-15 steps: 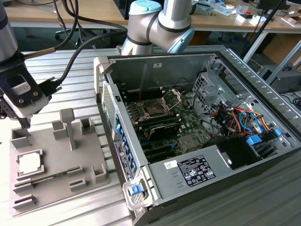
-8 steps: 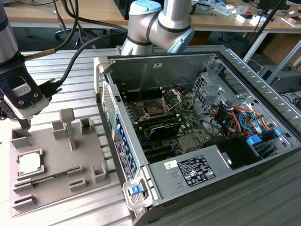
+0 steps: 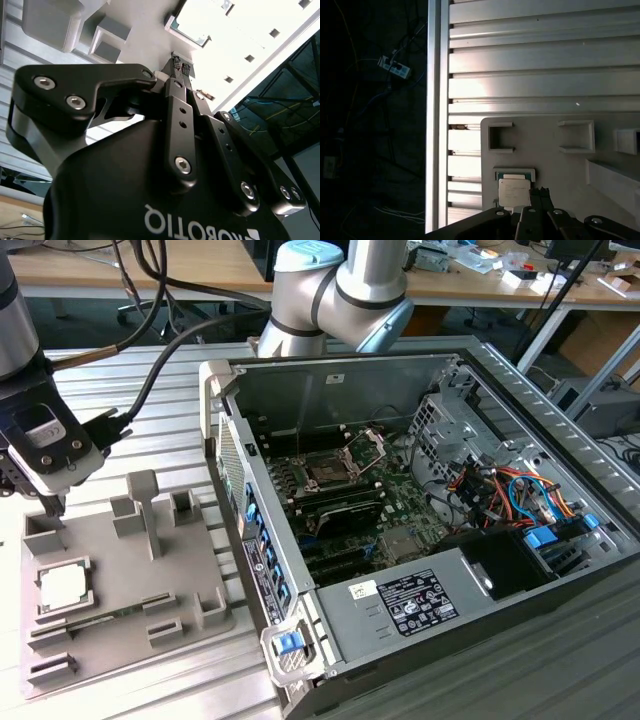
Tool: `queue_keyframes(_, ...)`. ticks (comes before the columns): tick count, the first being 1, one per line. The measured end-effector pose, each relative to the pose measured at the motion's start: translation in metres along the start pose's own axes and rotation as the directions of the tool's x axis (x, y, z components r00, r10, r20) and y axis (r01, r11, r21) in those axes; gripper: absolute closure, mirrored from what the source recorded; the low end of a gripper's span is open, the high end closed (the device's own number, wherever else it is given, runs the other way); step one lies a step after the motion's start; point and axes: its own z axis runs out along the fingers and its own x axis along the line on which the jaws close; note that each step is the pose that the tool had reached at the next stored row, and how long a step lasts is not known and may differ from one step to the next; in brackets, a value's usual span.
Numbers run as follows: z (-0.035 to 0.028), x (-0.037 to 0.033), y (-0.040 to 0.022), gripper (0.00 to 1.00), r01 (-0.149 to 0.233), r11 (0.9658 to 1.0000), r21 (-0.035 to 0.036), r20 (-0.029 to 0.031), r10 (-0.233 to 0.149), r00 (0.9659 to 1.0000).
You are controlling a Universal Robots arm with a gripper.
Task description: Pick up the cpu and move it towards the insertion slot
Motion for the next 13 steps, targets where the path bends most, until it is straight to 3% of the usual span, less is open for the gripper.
queue_keyframes(13, 0.0025, 0.0001, -0.0026, 0.89, 0.0, 1.0, 0.0, 0.0, 0.0, 1.0)
